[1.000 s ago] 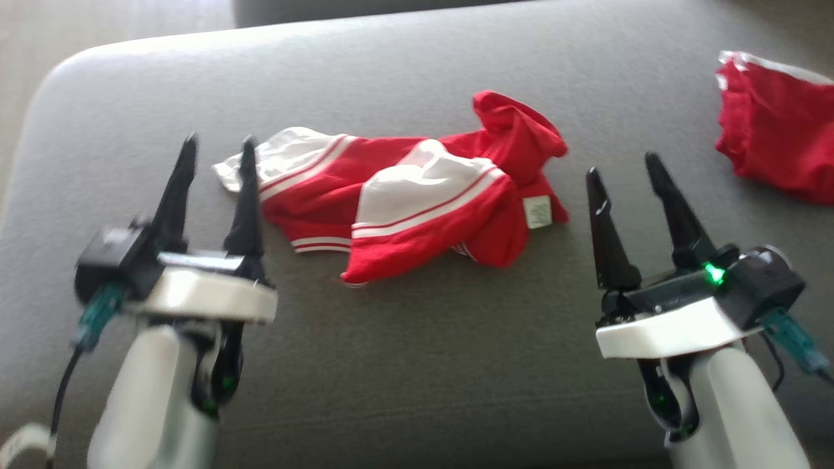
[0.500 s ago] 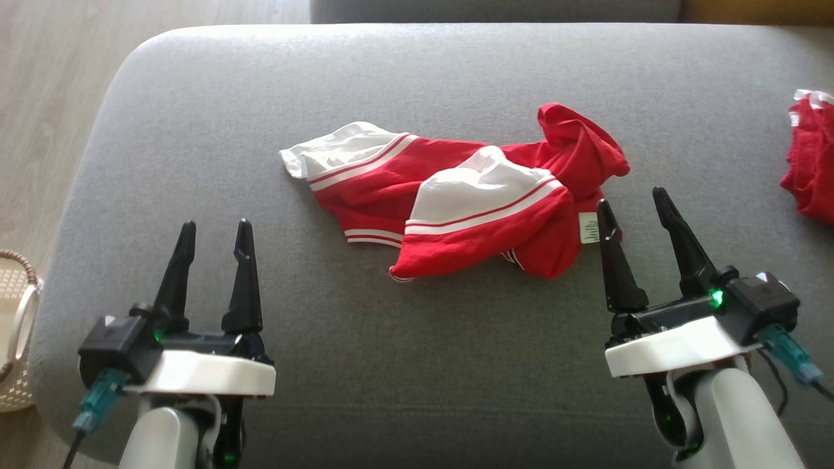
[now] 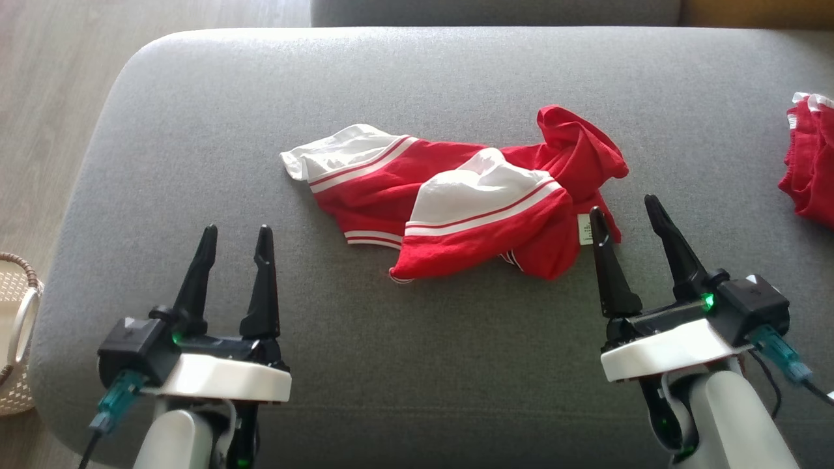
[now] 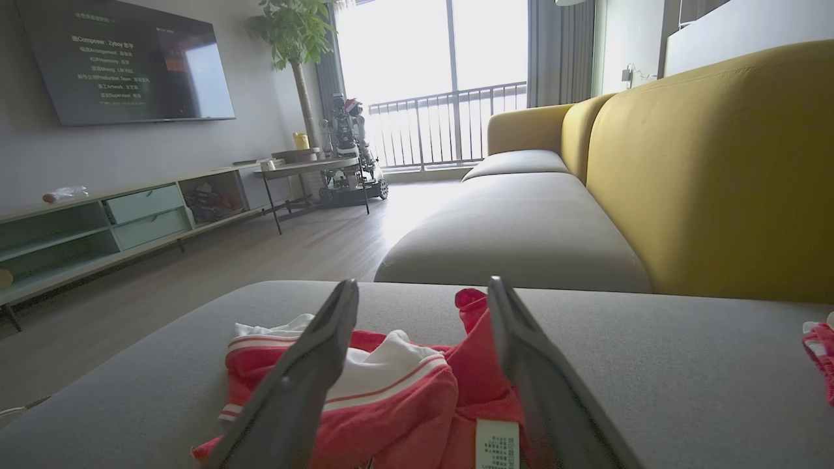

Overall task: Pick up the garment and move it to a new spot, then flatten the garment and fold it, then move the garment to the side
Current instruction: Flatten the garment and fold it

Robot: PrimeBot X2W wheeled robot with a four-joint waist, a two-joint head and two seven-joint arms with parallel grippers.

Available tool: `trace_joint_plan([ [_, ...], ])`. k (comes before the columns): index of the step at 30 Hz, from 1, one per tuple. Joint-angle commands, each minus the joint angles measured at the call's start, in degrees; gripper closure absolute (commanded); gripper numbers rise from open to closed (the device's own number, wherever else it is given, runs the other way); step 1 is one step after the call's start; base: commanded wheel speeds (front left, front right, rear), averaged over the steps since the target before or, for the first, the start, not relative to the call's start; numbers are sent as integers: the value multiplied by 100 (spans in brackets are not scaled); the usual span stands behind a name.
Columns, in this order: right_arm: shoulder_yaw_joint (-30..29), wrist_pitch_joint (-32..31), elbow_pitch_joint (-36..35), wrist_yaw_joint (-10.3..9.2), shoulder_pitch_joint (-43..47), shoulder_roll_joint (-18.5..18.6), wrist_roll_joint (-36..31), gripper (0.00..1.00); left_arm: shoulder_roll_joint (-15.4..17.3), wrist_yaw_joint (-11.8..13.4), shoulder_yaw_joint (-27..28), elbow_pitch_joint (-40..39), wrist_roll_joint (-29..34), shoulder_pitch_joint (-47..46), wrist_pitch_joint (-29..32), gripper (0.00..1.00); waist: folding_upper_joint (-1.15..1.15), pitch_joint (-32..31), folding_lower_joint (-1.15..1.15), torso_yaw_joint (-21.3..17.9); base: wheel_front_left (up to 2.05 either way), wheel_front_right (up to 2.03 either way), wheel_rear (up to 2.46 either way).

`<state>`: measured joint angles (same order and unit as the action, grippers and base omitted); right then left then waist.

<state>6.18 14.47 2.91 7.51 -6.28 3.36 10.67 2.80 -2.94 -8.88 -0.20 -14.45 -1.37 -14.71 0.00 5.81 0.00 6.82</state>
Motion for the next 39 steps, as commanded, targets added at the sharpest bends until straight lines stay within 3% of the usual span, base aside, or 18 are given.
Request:
trace_joint_plan([
  [1,118,52,-159,-2,-90,-48,57,0,9,33,129,-192,-18,-143,-29,0,0,1,0,-1,0,0,0],
  [15,31,-566,1399,-2,-1117,-48,96,0,9,50,-191,-62,-119,-353,-29,0,0,389,0,304,0,0,0],
  [29,116,-479,2872,-2,-1932,-48,611,0,8,71,-271,44,-160,-456,-29,0,0,527,0,590,0,0,0],
  [30,174,-465,2941,-2,-1975,-48,679,9,8,73,-272,53,-158,-455,-29,0,0,531,0,598,0,0,0],
  [31,219,-433,2994,-2,-2019,-48,733,60,8,75,-272,60,-158,-454,-29,0,0,529,0,606,0,0,0],
  [32,257,-385,3029,-2,-2060,-48,765,100,8,75,-271,68,-159,-452,-29,0,0,522,0,612,0,0,0],
  [39,495,-121,2970,-2,-2211,-48,711,100,8,111,-243,104,-138,-413,-29,0,0,386,0,611,0,0,0],
])
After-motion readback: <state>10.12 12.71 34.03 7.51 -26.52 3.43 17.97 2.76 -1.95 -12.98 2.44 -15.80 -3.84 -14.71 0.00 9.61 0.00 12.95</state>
